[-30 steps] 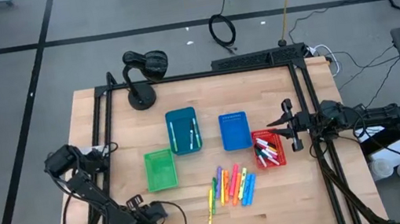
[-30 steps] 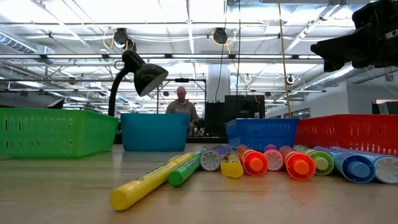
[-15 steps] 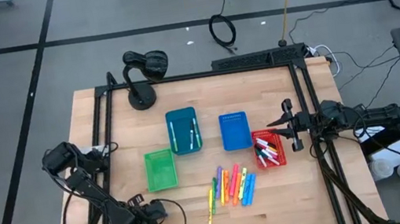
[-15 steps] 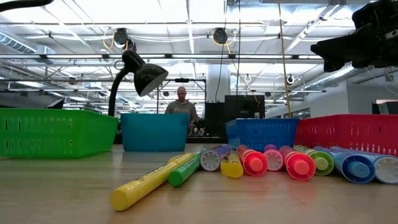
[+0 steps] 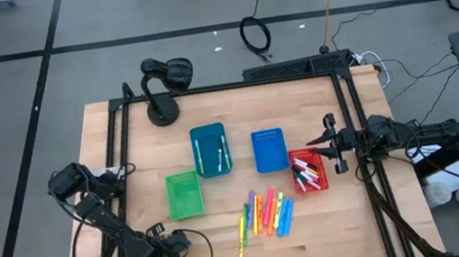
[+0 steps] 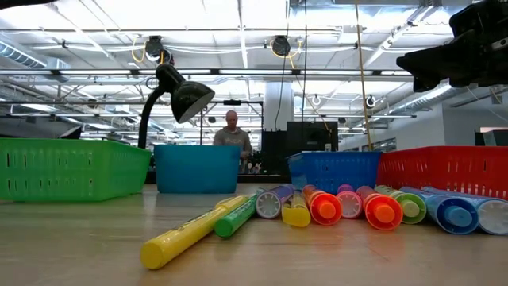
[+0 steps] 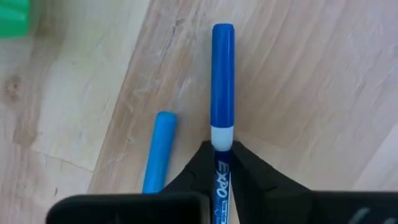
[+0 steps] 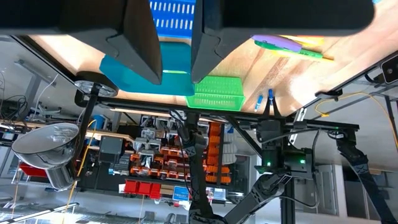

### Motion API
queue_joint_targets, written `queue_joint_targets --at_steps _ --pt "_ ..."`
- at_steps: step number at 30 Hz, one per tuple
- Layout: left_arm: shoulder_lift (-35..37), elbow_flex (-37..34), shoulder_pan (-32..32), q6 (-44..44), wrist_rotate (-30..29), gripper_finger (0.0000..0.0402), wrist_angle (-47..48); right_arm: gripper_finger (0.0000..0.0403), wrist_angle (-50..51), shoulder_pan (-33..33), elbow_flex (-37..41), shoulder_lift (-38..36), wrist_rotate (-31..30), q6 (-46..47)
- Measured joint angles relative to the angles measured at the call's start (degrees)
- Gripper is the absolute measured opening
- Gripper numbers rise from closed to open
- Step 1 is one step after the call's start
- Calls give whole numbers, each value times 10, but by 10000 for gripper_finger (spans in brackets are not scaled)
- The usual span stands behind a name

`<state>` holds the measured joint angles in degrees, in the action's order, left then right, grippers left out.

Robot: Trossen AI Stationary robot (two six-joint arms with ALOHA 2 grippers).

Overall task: Pick & Place Markers
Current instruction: Put the dark blue marker pen into the dark blue bin

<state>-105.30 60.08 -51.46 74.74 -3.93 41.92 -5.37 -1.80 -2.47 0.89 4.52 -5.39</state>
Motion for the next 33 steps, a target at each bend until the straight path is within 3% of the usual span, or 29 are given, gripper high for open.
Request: queue_joint_targets --at_steps 7,14,19,28,33 --pt "8 15 2 0 -56 30 -14 71 0 0 0 0 0 0" --pt "34 29 18 -45 -209 29 -115 71 -3 0 0 0 0 0" --pt "52 31 72 -45 -293 31 -193 71 -2 0 0 0 0 0" --pt "114 31 228 -37 -214 31 -242 71 -2 0 0 0 0 0" --pt "168 31 306 -93 -201 33 -244 71 -2 0 0 1 0 0"
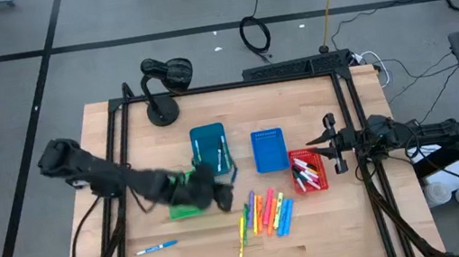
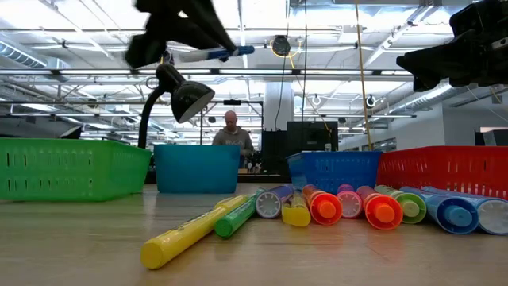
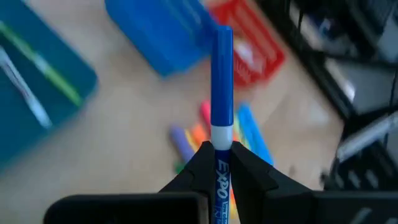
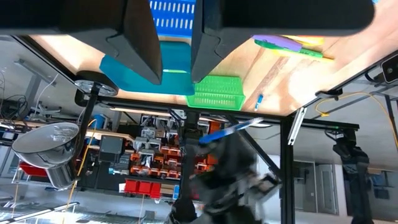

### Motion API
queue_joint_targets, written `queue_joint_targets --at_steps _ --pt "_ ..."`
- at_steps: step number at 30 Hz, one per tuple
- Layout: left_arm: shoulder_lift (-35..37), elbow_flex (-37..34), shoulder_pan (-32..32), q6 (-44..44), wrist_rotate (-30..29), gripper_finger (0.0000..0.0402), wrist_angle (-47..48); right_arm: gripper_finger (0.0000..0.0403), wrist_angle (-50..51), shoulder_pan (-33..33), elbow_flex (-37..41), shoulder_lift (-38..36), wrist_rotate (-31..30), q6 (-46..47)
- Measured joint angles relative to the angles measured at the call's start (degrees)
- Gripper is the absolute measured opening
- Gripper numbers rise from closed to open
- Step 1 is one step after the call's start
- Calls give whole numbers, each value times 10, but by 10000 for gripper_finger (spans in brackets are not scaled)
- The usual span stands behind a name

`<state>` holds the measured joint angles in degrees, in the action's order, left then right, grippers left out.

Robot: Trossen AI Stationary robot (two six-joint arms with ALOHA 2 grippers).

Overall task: Pick & Place Markers
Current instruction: Put the dark blue marker pen into the dark blue bin

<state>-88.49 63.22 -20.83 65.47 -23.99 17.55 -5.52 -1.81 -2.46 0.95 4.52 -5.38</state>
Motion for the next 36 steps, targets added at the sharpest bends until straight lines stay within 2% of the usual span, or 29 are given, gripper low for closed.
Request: queue_joint_targets --at_steps 7,10,16,20,28,36 --pt "75 1 106 -22 0 30 77 71 0 0 0 0 0 0" --pt "88 1 150 -4 3 30 137 71 0 0 0 0 0 0" --pt "82 0 226 37 47 29 260 71 1 0 0 0 0 0" --pt "60 0 248 25 52 29 259 71 1 0 0 0 0 0" --pt "11 0 254 -28 64 31 183 71 1 0 0 0 0 0" --pt "0 0 253 -95 60 108 178 71 0 0 0 0 0 0"
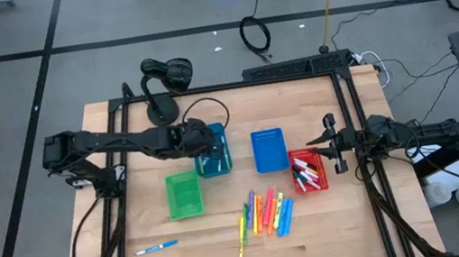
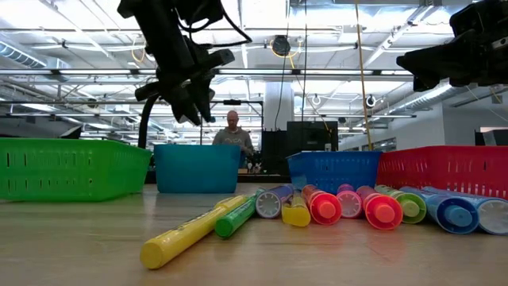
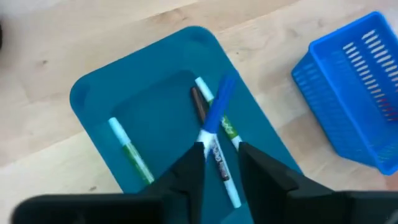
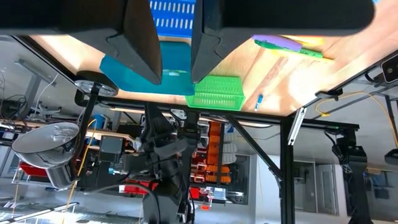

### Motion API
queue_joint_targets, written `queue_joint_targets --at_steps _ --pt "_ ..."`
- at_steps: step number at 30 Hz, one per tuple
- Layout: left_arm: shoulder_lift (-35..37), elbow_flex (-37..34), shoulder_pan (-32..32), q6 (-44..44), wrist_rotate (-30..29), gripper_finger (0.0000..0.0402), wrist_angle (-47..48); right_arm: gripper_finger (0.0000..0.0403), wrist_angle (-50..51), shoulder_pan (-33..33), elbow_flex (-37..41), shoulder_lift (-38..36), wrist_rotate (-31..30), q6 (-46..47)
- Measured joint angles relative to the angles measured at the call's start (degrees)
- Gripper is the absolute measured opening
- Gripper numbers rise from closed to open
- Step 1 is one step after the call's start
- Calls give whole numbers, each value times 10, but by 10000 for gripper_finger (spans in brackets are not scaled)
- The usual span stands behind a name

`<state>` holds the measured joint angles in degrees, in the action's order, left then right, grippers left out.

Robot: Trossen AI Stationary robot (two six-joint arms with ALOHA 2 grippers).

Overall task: Pick & Place Markers
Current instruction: Put the dark blue marker pen into the dark blue bin, then put the blue marker pen into the dark blue bin

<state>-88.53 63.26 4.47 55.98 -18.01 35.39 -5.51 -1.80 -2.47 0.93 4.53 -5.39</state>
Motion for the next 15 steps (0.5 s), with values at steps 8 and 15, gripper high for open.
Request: queue_joint_targets --at_steps 8,15 --pt "0 0 0 -40 15 151 -21 71 1 0 0 0 0 0" --pt "9 1 -34 -150 245 156 -7 71 1 0 0 0 0 0"
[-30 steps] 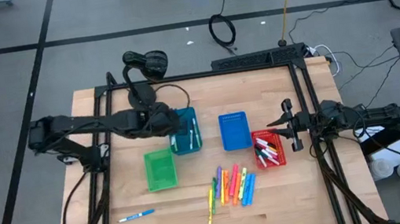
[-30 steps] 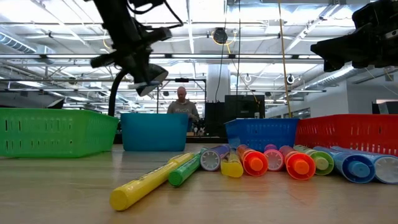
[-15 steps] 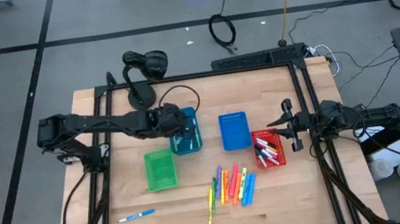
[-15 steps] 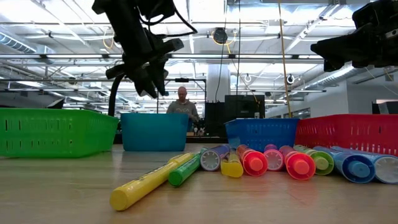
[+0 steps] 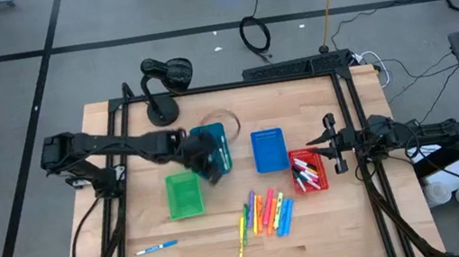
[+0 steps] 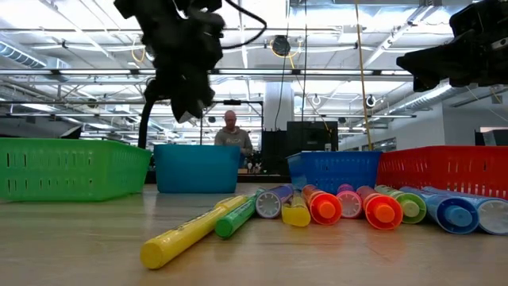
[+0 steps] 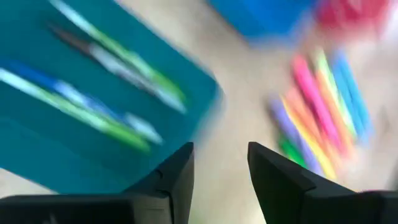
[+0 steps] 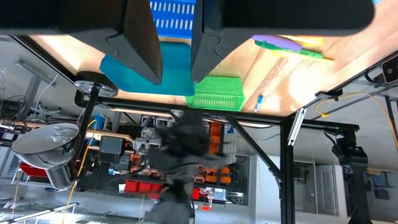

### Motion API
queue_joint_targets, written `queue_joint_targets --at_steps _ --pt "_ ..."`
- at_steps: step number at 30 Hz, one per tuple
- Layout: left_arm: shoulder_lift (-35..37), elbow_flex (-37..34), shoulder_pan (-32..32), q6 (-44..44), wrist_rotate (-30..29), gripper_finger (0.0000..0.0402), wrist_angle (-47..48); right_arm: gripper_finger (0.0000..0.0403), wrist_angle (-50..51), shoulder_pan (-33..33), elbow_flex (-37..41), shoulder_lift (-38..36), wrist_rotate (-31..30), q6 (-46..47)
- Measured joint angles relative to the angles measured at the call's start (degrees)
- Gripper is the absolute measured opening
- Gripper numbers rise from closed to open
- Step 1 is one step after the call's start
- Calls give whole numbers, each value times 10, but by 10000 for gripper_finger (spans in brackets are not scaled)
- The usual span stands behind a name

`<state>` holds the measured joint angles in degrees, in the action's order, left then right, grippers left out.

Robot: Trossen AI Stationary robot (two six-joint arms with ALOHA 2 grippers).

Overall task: Pick & Place Markers
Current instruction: Put the blue marker pen into the dark blue bin

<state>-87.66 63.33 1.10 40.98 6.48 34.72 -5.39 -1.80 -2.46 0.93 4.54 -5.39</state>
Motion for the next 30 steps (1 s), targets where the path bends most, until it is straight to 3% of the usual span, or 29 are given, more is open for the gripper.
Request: queue_joint_targets --at_steps 4,7,13,20,25,30 --pt "0 0 -70 2 66 156 53 71 0 0 0 0 0 0" --pt "0 0 -129 40 64 156 104 71 0 0 0 0 0 0" --pt "0 0 -250 198 54 156 150 71 0 0 0 0 0 0" --pt "0 0 -390 351 -21 157 164 71 0 0 0 0 0 0" --pt "-1 -12 -463 407 -126 157 163 71 0 0 0 0 0 0" --pt "-1 -13 -485 407 -100 157 193 71 0 0 0 0 0 0"
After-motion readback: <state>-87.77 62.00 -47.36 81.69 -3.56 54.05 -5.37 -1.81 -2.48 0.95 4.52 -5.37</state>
